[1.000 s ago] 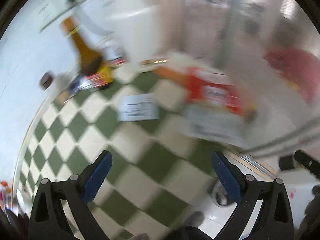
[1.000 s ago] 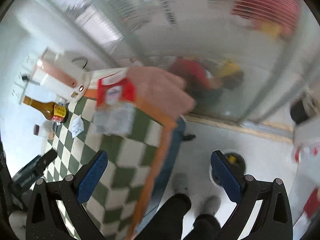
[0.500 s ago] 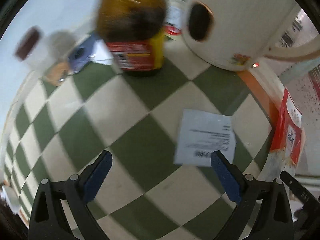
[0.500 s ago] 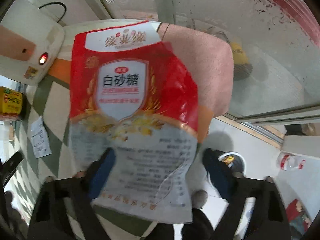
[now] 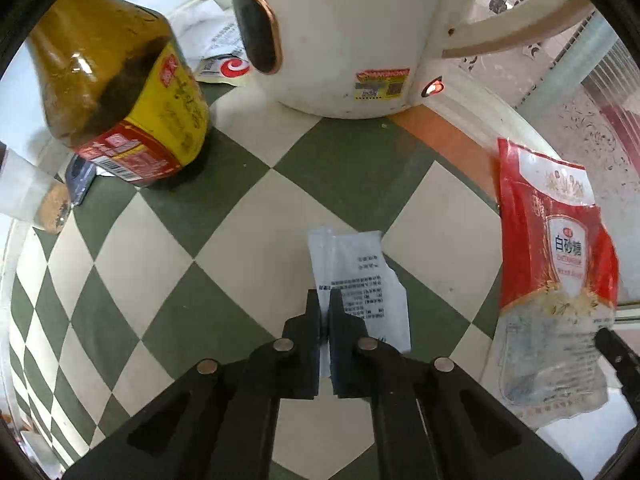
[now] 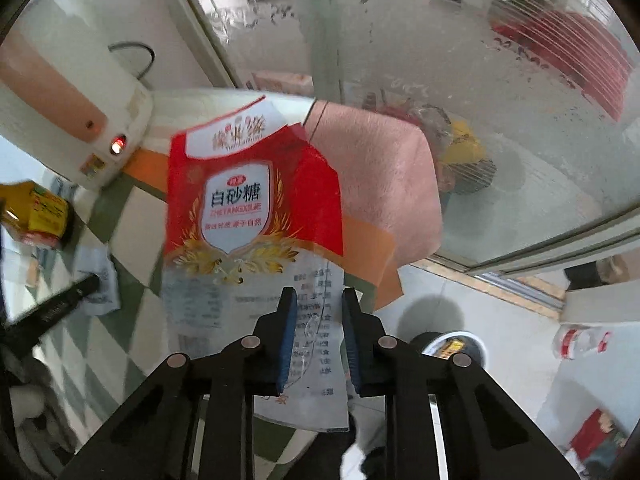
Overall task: Collect trash
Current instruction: 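Grasp the white paper slip with the left tool while the right tool grasps the red sugar bag, then carry slip and sugar bag over the trash bin and open both tools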
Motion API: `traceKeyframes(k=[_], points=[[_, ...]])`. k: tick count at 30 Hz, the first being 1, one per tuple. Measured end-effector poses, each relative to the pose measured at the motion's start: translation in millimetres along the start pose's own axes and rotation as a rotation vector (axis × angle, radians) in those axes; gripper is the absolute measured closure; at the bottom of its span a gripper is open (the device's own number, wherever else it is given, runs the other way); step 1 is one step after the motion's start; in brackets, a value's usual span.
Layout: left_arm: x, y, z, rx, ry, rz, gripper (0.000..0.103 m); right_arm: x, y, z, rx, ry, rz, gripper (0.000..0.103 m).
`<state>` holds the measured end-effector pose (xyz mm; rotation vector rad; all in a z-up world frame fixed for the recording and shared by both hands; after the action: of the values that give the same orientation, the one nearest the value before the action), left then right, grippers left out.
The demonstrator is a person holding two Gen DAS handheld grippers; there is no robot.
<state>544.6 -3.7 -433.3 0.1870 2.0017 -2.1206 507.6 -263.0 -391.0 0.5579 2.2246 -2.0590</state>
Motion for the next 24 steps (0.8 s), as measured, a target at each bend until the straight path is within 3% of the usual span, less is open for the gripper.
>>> traceKeyframes(k=[4, 13, 18, 24], points=[[8, -26, -6, 0.021, -0.022, 0.036, 0.103, -1, -26, 6, -0.059, 0.034, 0.06, 0.086], [29, -93, -4, 0.049, 0.015, 0.135, 0.103, 7, -79, 32, -0.124, 0.095, 0.167, 0.088], [24, -131, 43, 0.076, 0.072, 0.194, 0.103, 21, -102, 58, -0.143, 0.148, 0.215, 0.088], [48, -160, 114, 0.129, 0.188, 0.228, 0.103, 50, -131, 119, -0.131, 0.233, 0.278, 0.088]])
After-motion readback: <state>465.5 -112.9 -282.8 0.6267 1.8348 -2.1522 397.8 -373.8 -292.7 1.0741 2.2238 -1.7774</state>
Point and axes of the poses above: each gripper's, at about its wrist camera, not at the fingertips, and y roughly the way its jaws point, z to its right, x to its underside, the point moved 5 cm from there along y, roughly the way its jaws point, and after that the axes turned 6 degrees about -y, right-handed, at the moved point
